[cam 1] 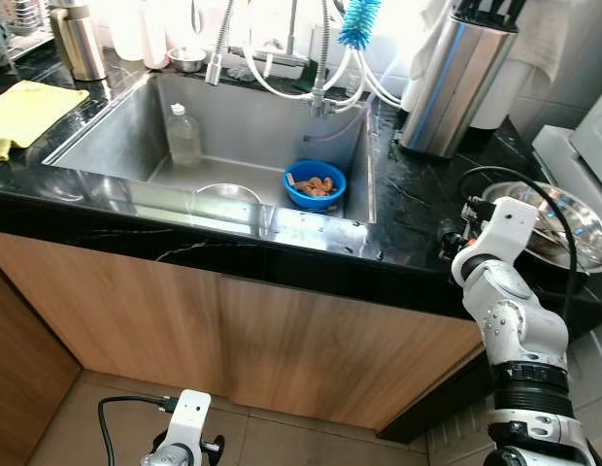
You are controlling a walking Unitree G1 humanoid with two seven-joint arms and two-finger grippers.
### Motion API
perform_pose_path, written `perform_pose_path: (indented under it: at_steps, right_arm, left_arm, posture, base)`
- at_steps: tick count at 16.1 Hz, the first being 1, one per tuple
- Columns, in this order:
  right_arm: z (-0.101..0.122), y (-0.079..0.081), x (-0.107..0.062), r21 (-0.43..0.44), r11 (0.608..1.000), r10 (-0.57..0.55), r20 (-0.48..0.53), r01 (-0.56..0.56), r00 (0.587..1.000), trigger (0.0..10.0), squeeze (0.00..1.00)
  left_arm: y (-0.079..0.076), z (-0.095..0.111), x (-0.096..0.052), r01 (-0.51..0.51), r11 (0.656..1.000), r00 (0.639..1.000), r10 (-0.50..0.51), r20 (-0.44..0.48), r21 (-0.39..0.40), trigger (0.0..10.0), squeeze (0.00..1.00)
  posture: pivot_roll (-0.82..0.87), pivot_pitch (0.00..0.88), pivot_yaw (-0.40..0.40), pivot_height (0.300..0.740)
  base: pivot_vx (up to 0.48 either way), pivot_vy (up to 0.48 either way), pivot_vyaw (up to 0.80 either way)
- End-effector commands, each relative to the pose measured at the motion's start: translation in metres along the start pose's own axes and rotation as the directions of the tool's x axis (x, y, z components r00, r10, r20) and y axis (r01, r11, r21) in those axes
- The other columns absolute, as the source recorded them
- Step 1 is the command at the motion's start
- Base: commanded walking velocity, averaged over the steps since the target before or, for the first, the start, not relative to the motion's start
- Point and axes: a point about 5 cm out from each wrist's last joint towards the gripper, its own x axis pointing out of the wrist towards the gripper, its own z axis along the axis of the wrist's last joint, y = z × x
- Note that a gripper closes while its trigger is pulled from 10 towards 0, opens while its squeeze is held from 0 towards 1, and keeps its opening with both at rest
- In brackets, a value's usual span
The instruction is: Kitchen organization
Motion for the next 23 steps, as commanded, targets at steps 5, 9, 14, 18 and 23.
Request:
perform_pose_path:
  at_steps: [5,9,14,18,23]
  right_arm:
    - [0.01,-0.005,0.005,-0.031,1.0,-0.005,0.002,0.005,1.0,10.0,0.0]
    - [0.011,-0.017,0.008,-0.018,0.997,-0.072,0.01,0.072,0.997,10.0,0.0]
    - [0.011,-0.014,0.012,-0.034,0.999,-0.04,-0.004,0.04,0.999,10.0,0.0]
    - [0.009,-0.006,0.016,-0.08,0.997,0.021,-0.021,-0.023,1.0,10.0,0.0]
    - [0.01,-0.001,0.021,-0.131,0.99,0.043,-0.032,-0.047,0.999,10.0,0.0]
  left_arm:
    - [-0.003,-0.002,0.0,0.014,1.0,1.0,-0.014,-0.006,0.001,10.0,0.0]
    - [-0.004,-0.002,0.0,0.018,1.0,1.0,-0.018,-0.009,0.0,10.0,0.0]
    - [-0.004,-0.002,0.0,0.019,1.0,1.0,-0.019,-0.01,-0.002,10.0,0.0]
    - [-0.004,-0.002,0.0,0.018,1.0,1.0,-0.018,-0.009,-0.004,10.0,0.0]
    - [-0.004,-0.001,0.0,0.018,1.0,1.0,-0.018,-0.009,-0.005,10.0,0.0]
  posture:
    - [0.16,0.079,-0.158,0.736]
    - [0.16,0.083,-0.158,0.736]
    - [0.15,0.088,-0.158,0.736]
    - [0.16,0.09,-0.16,0.736]
    - [0.16,0.093,-0.159,0.736]
  base:
    - [0.0,0.0,0.0]
    - [0.0,0.0,0.0]
    - [0.0,0.0,0.0]
    - [0.0,0.0,0.0]
    - [0.0,0.0,0.0]
